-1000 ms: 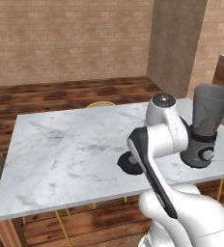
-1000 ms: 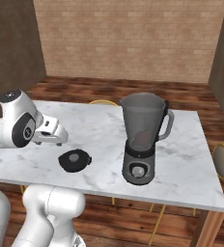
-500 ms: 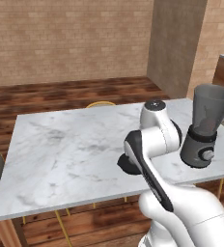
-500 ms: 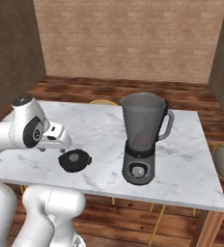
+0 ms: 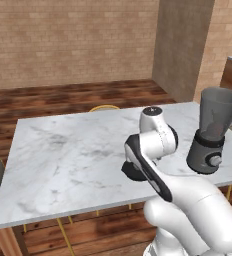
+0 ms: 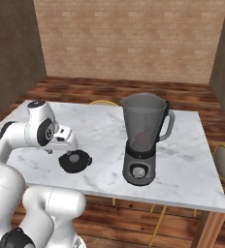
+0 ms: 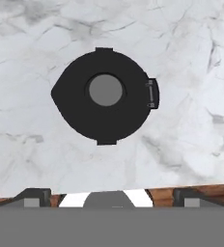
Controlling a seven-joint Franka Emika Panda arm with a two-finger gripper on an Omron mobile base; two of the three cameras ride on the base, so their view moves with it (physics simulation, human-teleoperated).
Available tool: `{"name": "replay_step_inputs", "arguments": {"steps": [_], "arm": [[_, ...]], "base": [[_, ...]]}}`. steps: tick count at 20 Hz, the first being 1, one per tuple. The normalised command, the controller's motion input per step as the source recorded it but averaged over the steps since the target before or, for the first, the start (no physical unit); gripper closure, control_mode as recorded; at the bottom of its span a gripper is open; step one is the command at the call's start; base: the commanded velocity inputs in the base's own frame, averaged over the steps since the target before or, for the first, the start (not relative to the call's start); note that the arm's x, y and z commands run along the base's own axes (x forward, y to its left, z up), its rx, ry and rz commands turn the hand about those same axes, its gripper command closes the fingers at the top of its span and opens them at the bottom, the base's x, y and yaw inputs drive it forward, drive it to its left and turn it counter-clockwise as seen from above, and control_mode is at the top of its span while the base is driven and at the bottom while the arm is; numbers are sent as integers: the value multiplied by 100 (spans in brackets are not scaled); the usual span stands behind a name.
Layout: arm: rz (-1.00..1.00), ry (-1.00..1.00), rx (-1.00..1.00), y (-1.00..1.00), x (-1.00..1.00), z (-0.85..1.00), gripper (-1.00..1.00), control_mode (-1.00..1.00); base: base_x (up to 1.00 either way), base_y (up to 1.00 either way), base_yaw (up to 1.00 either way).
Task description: Grab the garlic and onion from the fridge, place them in the blender, close the lid, and turn on the blender to create a marinade.
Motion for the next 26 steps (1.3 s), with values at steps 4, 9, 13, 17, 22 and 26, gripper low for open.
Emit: {"name": "replay_step_inputs", "arguments": {"steps": [4,9,13,17,22,26], "arm": [[0,2,0,0,30,-37,-100,-100],[0,0,0,0,23,-40,-100,-100],[0,0,0,0,24,-39,-100,-100],[0,0,0,0,33,-39,-100,-100],[0,0,0,0,34,-31,-100,-100],[0,0,0,0,31,-28,-100,-100]], "base": [[0,0,0],[0,0,0],[0,0,0],[0,0,0],[0,0,0],[0,0,0]]}}
